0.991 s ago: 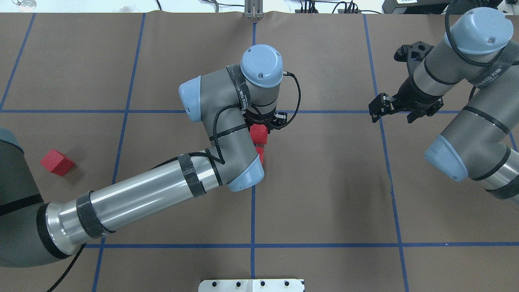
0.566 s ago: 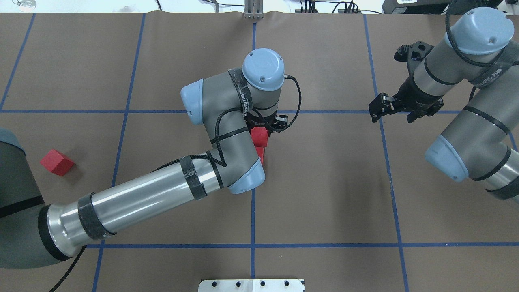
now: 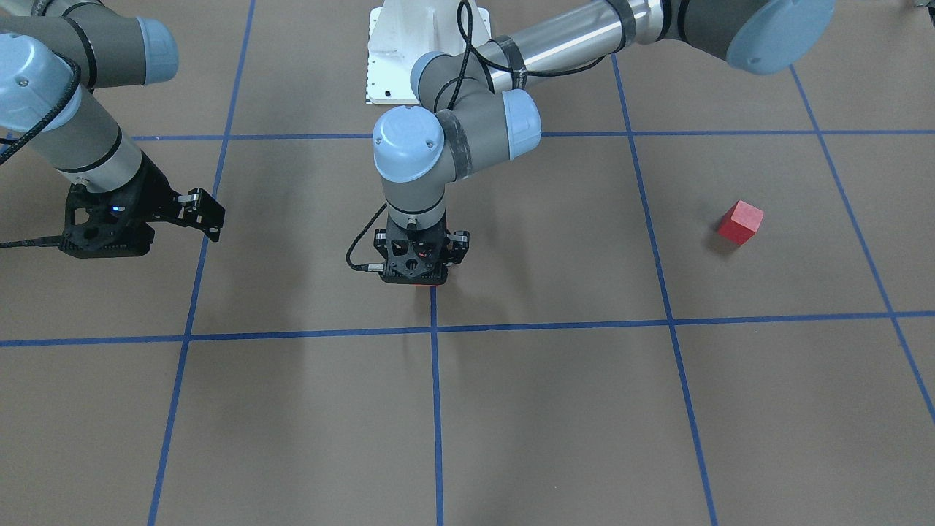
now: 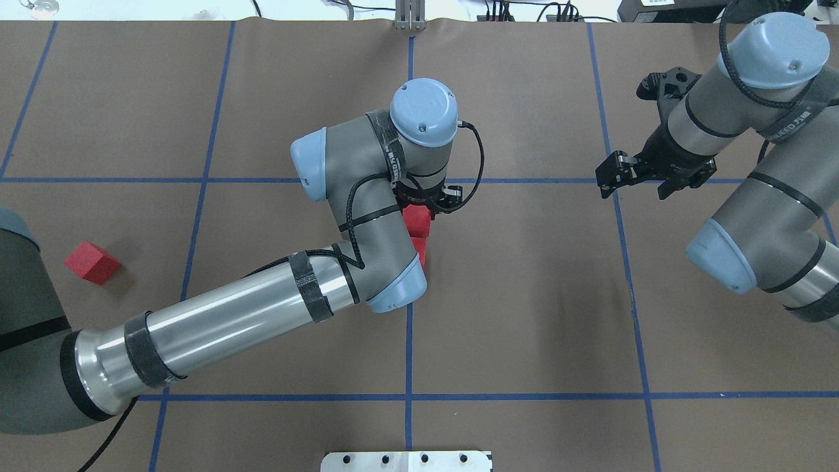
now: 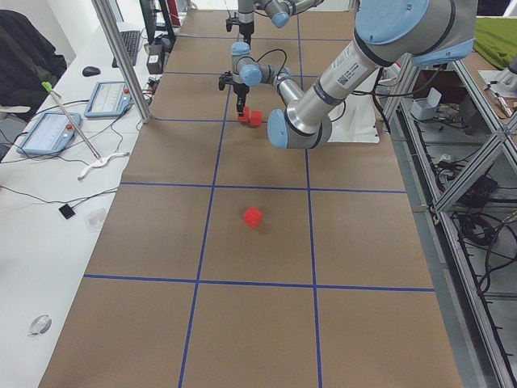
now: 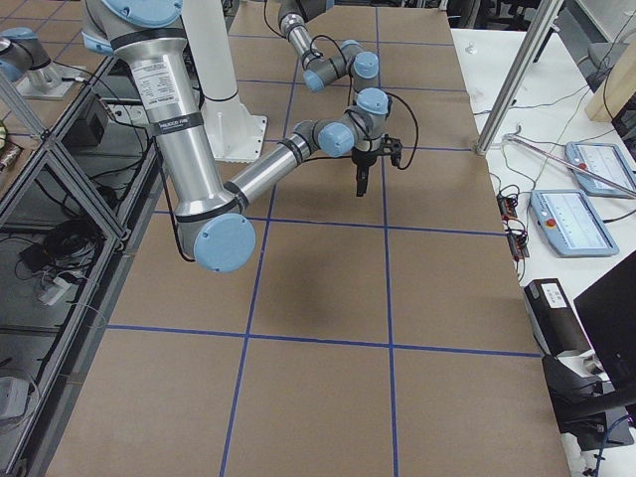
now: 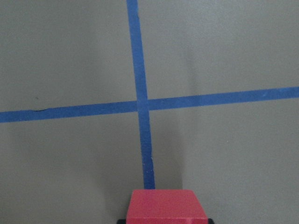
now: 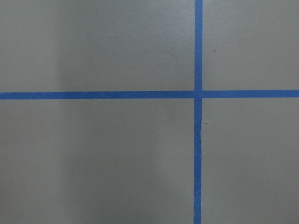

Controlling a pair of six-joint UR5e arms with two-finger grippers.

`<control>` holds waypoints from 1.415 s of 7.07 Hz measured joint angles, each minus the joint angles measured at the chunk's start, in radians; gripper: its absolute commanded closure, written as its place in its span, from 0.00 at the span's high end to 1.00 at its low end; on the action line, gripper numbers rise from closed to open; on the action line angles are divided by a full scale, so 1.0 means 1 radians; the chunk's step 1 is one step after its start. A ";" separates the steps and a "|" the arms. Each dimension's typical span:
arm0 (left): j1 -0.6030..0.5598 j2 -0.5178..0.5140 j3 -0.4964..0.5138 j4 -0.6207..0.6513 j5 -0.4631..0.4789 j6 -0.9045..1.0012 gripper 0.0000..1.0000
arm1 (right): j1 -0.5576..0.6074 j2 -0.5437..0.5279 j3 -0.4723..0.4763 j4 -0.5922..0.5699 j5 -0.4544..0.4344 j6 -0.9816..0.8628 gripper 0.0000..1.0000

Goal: Form red blocks into L shape at center
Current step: 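Lower the held cube onto the center cube with the left gripper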

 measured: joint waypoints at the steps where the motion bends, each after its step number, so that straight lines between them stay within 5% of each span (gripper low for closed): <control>1: 0.001 0.002 0.000 0.000 0.000 0.000 0.00 | 0.000 0.000 0.000 0.000 0.000 0.000 1.00; 10: 0.004 0.020 -0.010 0.000 -0.003 -0.012 0.00 | 0.000 0.000 0.000 0.000 0.000 0.000 1.00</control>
